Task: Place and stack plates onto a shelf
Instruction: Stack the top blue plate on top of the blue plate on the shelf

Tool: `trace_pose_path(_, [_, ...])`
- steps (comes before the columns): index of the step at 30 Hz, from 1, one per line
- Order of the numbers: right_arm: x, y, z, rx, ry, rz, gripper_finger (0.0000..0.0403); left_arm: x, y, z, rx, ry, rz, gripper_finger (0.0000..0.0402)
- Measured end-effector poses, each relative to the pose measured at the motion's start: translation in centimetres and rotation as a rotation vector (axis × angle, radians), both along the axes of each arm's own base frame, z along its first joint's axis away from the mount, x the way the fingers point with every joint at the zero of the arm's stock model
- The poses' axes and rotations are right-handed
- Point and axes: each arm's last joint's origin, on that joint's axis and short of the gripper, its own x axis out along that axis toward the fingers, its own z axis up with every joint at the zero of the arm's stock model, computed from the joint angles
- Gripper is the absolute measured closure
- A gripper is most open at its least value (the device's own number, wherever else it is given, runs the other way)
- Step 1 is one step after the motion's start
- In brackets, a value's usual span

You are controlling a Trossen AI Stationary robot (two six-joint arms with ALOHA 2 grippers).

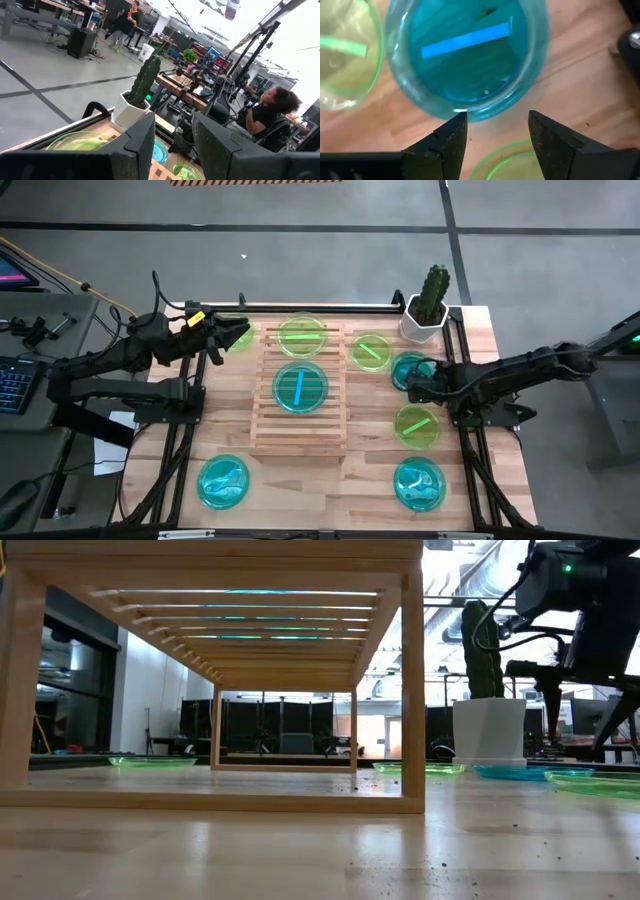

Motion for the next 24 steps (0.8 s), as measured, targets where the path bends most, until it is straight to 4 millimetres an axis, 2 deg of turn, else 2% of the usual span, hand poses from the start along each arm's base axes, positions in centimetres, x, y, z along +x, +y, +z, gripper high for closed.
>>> trace_pose_path(6, [0.8, 0.7, -1.0, 0.012, 0.011, -0.071, 0.021, 0.0, 0.0, 0.0, 0.0, 0.0, 0.0, 0.0282])
trace_pose_path(20, [1.7, -0.4, -3.0, 0.028, 0.148, -0.151, 0.021, 0.0, 0.0, 0.0, 0.012, 0.005, 0.001, 0.0282])
trace_pose_path(24, [2.1, -1.0, -3.2, 0.0, 0.136, -0.181, 0.021, 0.0, 0.0, 0.0, 0.016, 0.007, 0.001, 0.0282])
